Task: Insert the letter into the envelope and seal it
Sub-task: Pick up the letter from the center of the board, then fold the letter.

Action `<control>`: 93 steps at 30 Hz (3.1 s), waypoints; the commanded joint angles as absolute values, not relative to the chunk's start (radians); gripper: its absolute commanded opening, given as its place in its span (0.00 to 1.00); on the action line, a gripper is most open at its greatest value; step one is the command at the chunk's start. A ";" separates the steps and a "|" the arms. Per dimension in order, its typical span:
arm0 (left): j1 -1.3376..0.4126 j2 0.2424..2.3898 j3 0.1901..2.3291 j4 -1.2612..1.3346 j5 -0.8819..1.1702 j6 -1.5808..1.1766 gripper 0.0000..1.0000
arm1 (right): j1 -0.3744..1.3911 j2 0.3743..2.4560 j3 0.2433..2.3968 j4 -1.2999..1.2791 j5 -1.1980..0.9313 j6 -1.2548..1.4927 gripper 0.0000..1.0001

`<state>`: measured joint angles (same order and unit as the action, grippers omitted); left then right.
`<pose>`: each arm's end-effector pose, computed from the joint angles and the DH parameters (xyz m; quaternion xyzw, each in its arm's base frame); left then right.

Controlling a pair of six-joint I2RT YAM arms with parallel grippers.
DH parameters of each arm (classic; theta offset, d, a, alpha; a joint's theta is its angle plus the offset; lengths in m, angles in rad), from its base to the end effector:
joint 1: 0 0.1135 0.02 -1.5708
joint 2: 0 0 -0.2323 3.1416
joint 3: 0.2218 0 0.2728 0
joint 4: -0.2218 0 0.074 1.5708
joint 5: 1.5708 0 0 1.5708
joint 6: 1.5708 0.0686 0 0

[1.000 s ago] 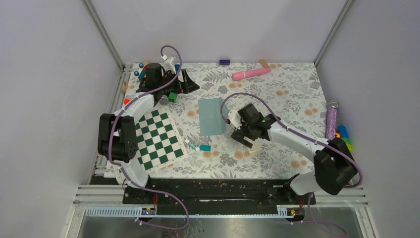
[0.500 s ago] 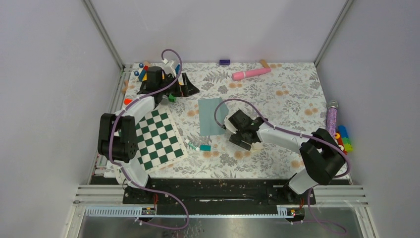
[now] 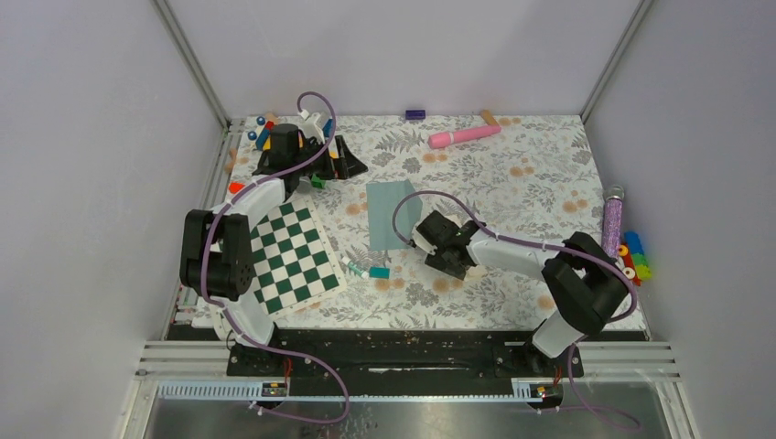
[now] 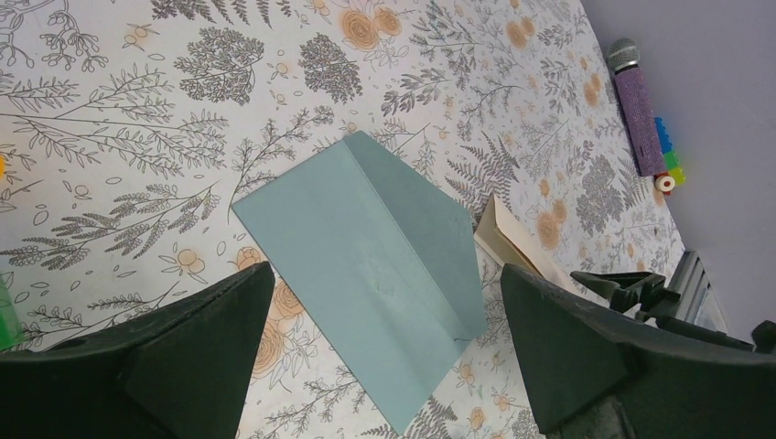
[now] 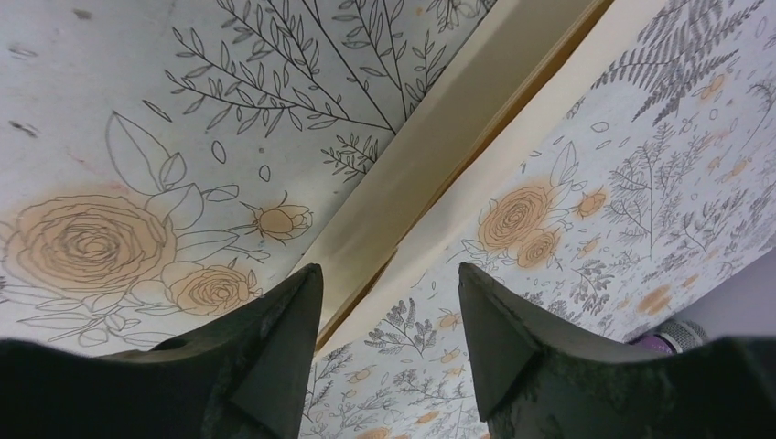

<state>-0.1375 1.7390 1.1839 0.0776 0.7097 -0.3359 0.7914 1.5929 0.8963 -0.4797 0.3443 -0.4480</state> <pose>0.4184 -0.1030 0.1954 0.1004 0.8150 -0.4028 0.4042 0.2421 0.2121 0.0931 -0.5338 0.8060 -0.1325 0.2189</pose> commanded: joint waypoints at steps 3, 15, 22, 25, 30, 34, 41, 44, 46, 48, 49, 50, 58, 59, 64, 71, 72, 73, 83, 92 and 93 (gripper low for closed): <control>-0.132 1.683 1.183 0.130 0.701 -0.330 0.99 | 0.801 1.634 0.889 -0.468 0.421 -0.440 0.60; -0.132 1.681 1.189 0.134 0.718 -0.332 0.99 | 0.802 1.628 0.890 -0.427 0.575 -0.470 0.00; -0.132 1.694 1.209 0.137 0.786 -0.353 0.99 | 0.795 1.522 0.897 -0.413 0.569 -0.482 0.00; -0.137 1.707 1.228 0.141 0.847 -0.359 0.99 | 0.758 1.422 0.918 -0.437 0.475 -0.477 0.00; -0.158 1.754 1.271 0.151 1.004 -0.361 0.99 | 0.649 1.246 0.990 -0.532 0.150 -0.454 0.00; -0.177 1.810 1.308 0.242 1.119 -0.426 0.99 | 0.591 1.146 1.030 -0.545 0.007 -0.434 0.00; -0.235 1.860 1.241 0.790 1.283 -0.799 0.99 | 0.466 1.077 1.142 -0.551 -0.307 -0.339 0.00; -0.268 1.912 1.215 1.218 1.328 -1.125 0.99 | 0.383 1.067 1.193 -0.513 -0.480 -0.251 0.00; -0.285 1.971 1.241 1.441 1.350 -1.341 0.99 | 0.302 1.071 1.215 -0.460 -0.599 -0.160 0.00; -0.308 1.983 1.251 1.448 1.354 -1.349 0.99 | 0.243 1.089 1.213 -0.370 -0.714 -0.043 0.00; -0.317 1.976 1.243 1.444 1.352 -1.331 0.99 | 0.223 1.104 1.210 -0.322 -0.767 0.024 0.00; -0.328 1.971 1.240 1.440 1.350 -1.321 0.99 | 0.206 1.119 1.207 -0.275 -0.811 0.086 0.00; -0.371 1.897 1.204 1.397 1.274 -1.303 0.97 | 0.184 1.287 1.120 0.233 -1.089 0.567 0.00; -0.373 1.888 1.201 1.376 1.266 -1.289 0.96 | 0.184 1.301 1.113 0.264 -1.099 0.586 0.00; -0.388 1.843 1.181 1.286 1.237 -1.209 0.95 | 0.200 1.337 1.092 0.294 -1.115 0.603 0.00; -0.414 1.840 1.190 1.293 1.231 -1.227 0.89 | 0.260 1.384 1.096 0.215 -1.108 0.521 0.00; -0.414 1.839 1.190 1.293 1.232 -1.227 0.88 | 0.267 1.393 1.099 0.199 -1.108 0.512 0.00; -0.414 1.838 1.190 1.293 1.232 -1.227 0.87 | 0.274 1.400 1.103 0.184 -1.106 0.498 0.00; -0.414 1.843 1.190 1.303 1.242 -1.243 0.29 | 0.285 1.404 1.117 0.088 -1.079 0.404 0.00; -0.411 1.848 1.187 1.345 1.253 -1.279 0.00 | 0.275 1.400 1.156 -0.019 -1.075 0.312 0.46; -0.410 1.846 1.186 1.350 1.254 -1.283 0.00 | 0.269 1.396 1.166 -0.041 -1.079 0.299 0.55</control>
<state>-0.4152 1.8816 1.1839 1.2678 1.2495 -1.2682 0.2790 1.4178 1.0988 0.0402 -1.0641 0.3801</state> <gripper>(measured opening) 0.009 0.407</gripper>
